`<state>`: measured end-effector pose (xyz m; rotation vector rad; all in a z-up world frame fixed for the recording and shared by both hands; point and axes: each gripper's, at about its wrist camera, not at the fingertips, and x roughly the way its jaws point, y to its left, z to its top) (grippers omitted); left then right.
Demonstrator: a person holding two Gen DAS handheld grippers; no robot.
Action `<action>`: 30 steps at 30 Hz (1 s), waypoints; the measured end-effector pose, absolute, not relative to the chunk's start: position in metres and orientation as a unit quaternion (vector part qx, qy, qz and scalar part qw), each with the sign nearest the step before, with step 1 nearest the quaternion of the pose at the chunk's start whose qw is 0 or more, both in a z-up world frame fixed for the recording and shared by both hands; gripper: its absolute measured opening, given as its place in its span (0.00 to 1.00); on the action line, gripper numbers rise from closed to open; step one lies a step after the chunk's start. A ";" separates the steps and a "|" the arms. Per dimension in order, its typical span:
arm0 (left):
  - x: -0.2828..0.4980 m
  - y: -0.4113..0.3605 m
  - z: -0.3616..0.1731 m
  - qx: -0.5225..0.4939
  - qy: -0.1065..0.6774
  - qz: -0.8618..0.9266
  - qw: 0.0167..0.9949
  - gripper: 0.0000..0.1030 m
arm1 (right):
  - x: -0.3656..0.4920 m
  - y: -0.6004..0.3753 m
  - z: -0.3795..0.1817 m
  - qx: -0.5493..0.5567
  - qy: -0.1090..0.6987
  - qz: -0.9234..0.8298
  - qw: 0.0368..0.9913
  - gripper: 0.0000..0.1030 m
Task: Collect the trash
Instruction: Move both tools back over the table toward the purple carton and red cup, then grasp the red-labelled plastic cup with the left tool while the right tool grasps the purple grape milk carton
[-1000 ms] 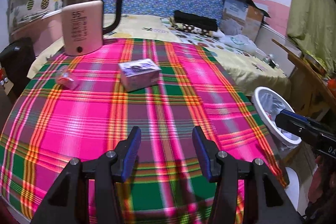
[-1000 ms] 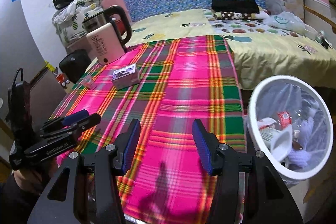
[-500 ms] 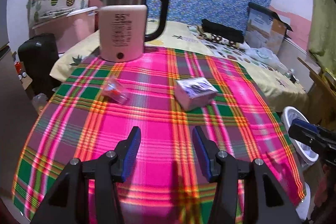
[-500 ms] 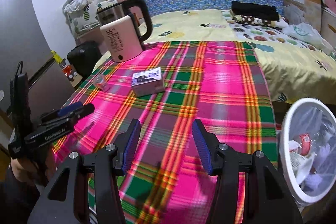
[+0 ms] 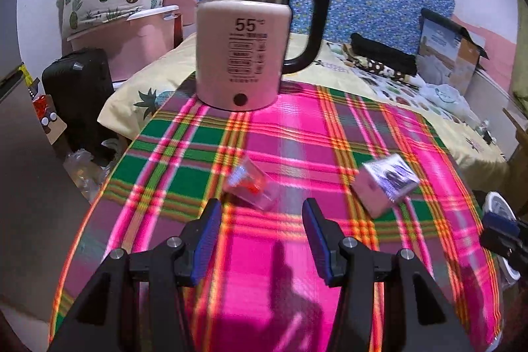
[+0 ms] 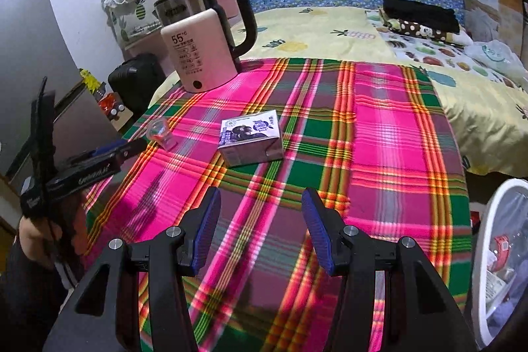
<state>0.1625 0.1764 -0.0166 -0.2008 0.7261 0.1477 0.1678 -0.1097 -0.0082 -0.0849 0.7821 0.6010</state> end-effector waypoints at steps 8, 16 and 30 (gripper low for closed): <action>0.195 0.194 -0.031 -0.112 0.368 0.058 0.921 0.51 | 0.182 -0.101 -0.016 -0.044 0.392 0.288 0.873 0.51; 0.186 0.176 -0.033 -0.126 0.385 -0.019 0.914 0.51 | 0.186 -0.089 -0.019 -0.051 0.396 0.288 0.870 0.51; 0.175 0.191 -0.020 -0.109 0.365 0.012 0.925 0.51 | 0.204 -0.033 -0.035 -0.089 0.382 0.277 0.877 0.51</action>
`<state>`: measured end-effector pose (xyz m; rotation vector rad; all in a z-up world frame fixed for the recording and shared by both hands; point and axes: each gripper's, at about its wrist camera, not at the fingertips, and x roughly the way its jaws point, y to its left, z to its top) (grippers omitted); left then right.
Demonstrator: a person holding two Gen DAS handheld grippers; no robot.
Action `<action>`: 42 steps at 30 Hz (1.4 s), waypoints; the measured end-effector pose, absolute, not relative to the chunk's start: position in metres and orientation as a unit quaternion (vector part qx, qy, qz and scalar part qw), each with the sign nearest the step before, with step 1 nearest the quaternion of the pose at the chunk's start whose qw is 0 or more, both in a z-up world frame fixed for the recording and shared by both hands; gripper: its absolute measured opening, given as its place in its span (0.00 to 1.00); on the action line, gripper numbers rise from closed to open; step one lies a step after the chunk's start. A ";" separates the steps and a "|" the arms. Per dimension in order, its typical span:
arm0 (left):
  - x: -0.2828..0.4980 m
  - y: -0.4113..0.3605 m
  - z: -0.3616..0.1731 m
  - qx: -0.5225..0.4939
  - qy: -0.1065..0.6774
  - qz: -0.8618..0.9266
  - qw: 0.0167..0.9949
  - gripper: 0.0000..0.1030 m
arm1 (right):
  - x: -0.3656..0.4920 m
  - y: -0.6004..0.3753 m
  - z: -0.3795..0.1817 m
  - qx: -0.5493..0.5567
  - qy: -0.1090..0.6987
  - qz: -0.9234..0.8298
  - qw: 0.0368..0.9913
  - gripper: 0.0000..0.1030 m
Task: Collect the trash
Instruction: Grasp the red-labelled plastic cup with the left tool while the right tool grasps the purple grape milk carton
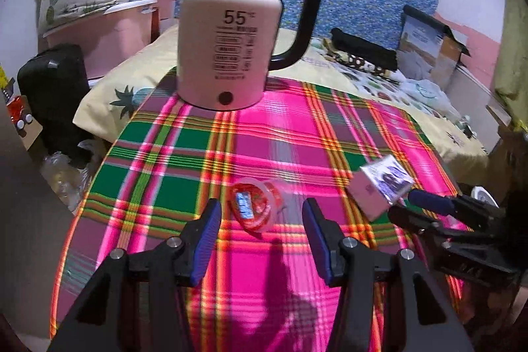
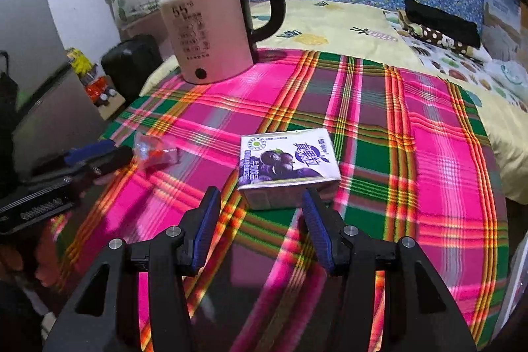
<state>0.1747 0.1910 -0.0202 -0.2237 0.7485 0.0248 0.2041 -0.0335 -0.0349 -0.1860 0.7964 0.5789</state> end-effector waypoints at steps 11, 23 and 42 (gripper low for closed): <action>0.194 0.179 -0.030 -0.103 0.386 -0.015 0.917 0.56 | 0.231 -0.101 -0.038 -0.047 0.389 0.172 0.904 0.51; 0.197 0.181 -0.019 -0.084 0.360 0.001 0.929 0.59 | 0.220 -0.092 -0.024 -0.026 0.365 0.241 0.899 0.51; 0.200 0.162 -0.044 -0.078 0.410 -0.001 0.909 0.44 | 0.227 -0.081 -0.032 -0.027 0.371 0.255 0.892 0.52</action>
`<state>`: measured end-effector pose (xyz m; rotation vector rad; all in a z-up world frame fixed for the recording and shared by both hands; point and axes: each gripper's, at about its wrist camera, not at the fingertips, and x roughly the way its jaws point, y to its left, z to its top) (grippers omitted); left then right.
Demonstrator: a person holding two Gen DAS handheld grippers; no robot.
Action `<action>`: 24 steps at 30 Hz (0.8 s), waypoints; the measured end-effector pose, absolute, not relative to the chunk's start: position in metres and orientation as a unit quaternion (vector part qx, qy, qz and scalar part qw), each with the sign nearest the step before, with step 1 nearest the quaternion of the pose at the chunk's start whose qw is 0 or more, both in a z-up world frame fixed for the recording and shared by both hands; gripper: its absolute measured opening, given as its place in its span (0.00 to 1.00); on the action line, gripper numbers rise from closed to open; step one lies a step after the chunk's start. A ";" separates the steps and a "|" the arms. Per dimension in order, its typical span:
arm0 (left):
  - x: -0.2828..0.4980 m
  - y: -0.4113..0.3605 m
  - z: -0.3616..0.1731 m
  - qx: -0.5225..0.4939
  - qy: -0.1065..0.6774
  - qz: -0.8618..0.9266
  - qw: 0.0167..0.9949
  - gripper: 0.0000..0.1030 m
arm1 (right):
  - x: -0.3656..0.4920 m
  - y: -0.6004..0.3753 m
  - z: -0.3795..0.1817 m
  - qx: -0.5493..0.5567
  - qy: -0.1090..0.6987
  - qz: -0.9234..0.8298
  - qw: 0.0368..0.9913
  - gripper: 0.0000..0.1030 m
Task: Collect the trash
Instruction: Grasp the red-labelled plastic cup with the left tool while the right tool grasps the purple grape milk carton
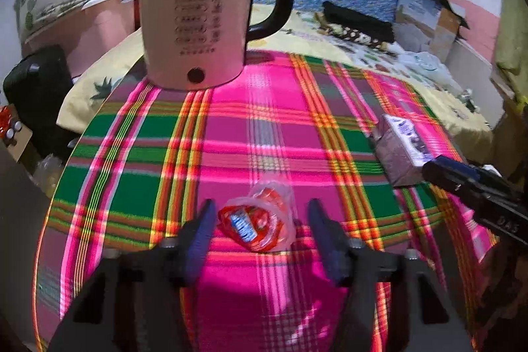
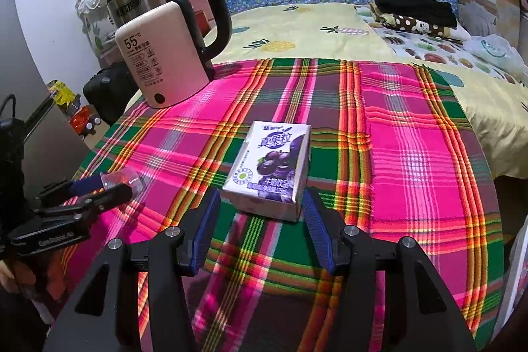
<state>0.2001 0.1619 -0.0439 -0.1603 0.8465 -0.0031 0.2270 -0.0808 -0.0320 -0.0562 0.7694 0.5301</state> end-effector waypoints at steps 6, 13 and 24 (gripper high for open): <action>0.197 0.156 -0.046 -0.075 0.405 0.018 0.911 0.44 | 0.233 -0.073 -0.035 -0.033 0.371 0.242 0.896 0.63; 0.197 0.155 -0.047 -0.075 0.404 0.026 0.911 0.44 | 0.240 -0.066 -0.041 -0.047 0.377 0.212 0.901 0.64; 0.179 0.145 -0.038 -0.095 0.389 0.014 0.916 0.43 | 0.225 -0.088 -0.031 -0.029 0.374 0.224 0.899 0.54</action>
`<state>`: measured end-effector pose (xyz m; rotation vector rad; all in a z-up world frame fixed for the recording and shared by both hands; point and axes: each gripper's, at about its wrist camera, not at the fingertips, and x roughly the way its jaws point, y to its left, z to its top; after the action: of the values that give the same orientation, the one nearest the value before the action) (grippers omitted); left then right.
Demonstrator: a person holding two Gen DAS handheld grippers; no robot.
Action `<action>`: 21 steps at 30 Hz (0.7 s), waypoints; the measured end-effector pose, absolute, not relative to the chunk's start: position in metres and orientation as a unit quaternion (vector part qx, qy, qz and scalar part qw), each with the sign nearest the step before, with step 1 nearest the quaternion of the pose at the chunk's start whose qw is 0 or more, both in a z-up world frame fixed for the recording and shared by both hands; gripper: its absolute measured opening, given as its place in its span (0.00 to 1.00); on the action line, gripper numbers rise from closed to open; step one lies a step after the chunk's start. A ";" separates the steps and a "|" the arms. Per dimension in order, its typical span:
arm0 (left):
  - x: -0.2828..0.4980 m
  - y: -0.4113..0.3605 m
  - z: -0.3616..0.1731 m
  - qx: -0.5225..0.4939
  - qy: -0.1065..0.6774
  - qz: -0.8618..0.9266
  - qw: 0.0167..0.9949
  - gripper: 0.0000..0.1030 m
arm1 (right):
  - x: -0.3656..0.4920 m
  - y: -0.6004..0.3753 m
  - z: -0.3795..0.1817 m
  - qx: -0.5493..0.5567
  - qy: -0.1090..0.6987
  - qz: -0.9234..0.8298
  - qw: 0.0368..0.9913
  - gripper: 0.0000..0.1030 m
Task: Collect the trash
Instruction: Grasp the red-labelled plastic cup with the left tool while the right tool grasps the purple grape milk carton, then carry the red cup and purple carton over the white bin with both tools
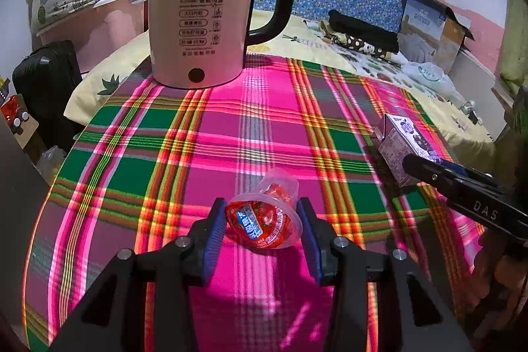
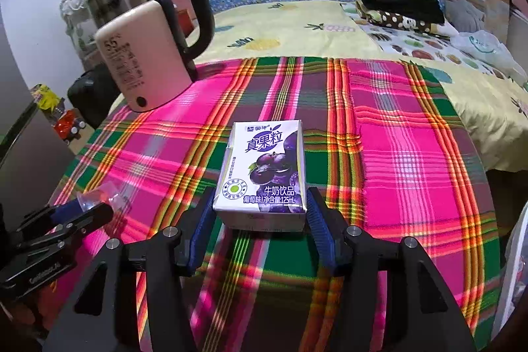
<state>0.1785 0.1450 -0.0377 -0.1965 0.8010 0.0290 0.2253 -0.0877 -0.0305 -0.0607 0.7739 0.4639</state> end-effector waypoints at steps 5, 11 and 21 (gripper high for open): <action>0.163 0.131 -0.029 -0.095 0.383 0.011 0.919 0.43 | 0.209 -0.105 -0.023 -0.022 0.366 0.234 0.900 0.54; 0.143 0.105 -0.021 -0.095 0.377 -0.003 0.921 0.43 | 0.189 -0.122 -0.015 -0.017 0.358 0.239 0.903 0.54; 0.114 0.055 -0.010 -0.084 0.373 -0.040 0.923 0.43 | 0.151 -0.160 -0.010 -0.011 0.349 0.228 0.909 0.54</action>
<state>0.1143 0.0553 -0.0104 -0.1716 0.7654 -0.0821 0.1512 -0.1596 -0.0095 -0.0221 0.7200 0.4711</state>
